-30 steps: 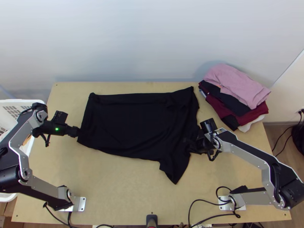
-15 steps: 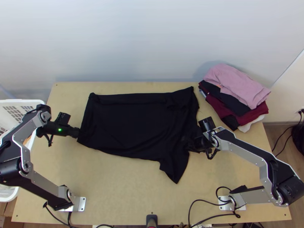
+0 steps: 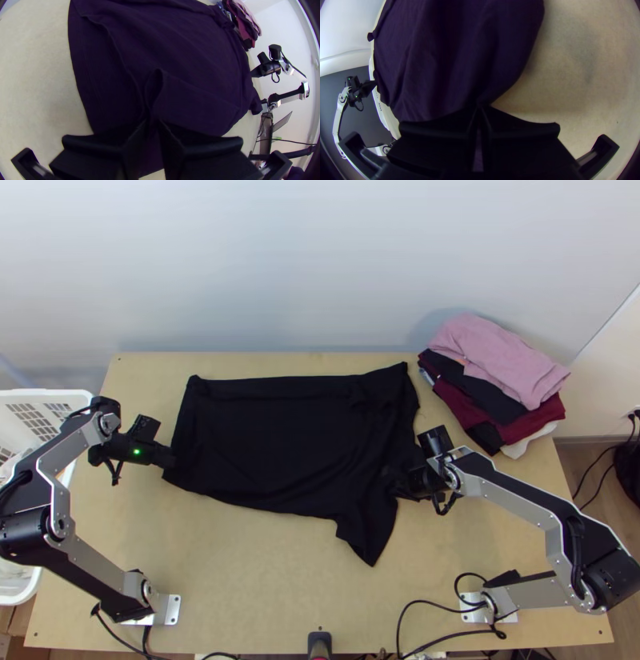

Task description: Fold the t-shirt

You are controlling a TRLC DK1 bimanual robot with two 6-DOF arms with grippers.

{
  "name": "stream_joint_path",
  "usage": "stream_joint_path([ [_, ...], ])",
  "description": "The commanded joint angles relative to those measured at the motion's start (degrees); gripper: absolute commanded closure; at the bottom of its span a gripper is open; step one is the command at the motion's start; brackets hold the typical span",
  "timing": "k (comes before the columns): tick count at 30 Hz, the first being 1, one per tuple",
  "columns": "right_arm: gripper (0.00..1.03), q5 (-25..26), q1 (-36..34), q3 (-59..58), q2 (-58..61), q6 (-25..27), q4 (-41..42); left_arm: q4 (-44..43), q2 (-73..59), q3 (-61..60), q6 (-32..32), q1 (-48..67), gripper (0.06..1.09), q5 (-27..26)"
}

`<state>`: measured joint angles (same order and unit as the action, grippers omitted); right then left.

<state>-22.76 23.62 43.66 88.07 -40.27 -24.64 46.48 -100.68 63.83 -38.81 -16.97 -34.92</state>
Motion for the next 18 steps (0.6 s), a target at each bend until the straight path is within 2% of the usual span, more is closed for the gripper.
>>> stream_joint_path([
  [1,1.00,2.99,0.47,-3.05,3.33,-0.69,-0.41,-0.16,0.58,-1.69,-0.13,-0.08,1.04,-0.15],
  [6,1.00,2.99,0.03,-2.70,2.72,-0.69,-0.41,1.07,2.60,-0.99,-0.66,-2.36,1.04,-0.15],
  [13,1.00,3.08,-0.85,-2.44,-0.89,-0.69,-0.32,-0.69,7.87,1.65,7.43,-6.67,1.04,-1.21],
  [18,1.00,3.25,-1.20,-2.88,-1.59,-0.69,-0.32,-0.95,12.18,-1.26,8.05,-8.16,1.04,-2.09],
])
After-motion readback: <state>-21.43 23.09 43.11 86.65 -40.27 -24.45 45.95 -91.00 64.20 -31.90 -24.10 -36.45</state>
